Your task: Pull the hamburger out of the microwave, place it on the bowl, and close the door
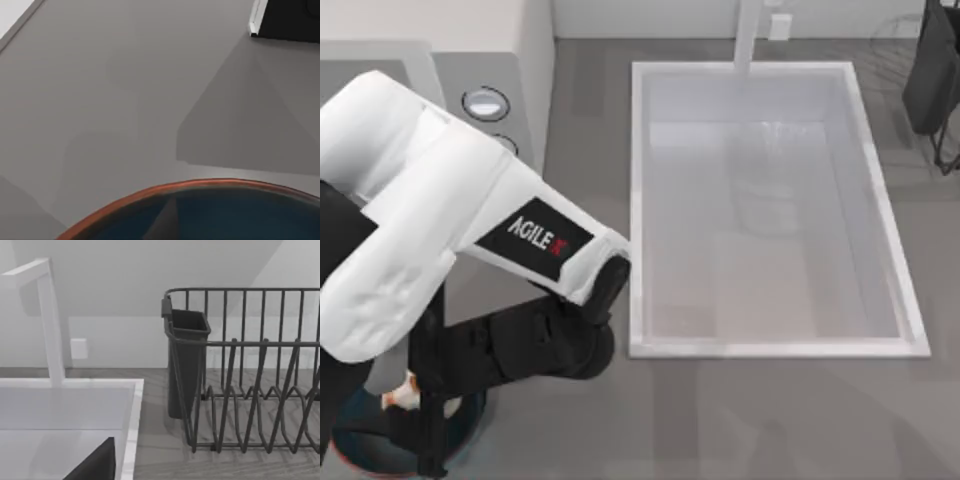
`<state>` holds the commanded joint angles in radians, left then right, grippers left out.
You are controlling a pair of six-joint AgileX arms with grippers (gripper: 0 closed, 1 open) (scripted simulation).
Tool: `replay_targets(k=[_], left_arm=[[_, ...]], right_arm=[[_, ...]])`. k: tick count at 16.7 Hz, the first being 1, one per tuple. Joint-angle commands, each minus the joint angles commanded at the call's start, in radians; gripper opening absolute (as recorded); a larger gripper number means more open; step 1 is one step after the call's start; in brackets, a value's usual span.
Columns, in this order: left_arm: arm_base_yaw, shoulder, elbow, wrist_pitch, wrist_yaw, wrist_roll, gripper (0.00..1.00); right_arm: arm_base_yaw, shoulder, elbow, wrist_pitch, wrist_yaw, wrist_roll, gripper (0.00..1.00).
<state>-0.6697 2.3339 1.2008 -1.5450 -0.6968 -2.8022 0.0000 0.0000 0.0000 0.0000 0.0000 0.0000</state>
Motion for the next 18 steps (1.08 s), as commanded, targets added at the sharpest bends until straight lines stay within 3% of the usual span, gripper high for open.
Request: replay_targets(k=[4,17,18], left_arm=[[0.0,0.001,-0.001,0.001,0.0,0.0,0.0],[0.0,0.001,-0.001,0.001,0.0,0.0,0.98],[0.0,0.001,-0.001,0.001,0.0,0.0,1.0]], right_arm=[[0.0,0.0,0.0,0.0,0.0,0.0,1.0],[0.0,0.0,0.0,0.0,0.0,0.0,1.0],[0.0,0.0,0.0,0.0,0.0,0.0,1.0]])
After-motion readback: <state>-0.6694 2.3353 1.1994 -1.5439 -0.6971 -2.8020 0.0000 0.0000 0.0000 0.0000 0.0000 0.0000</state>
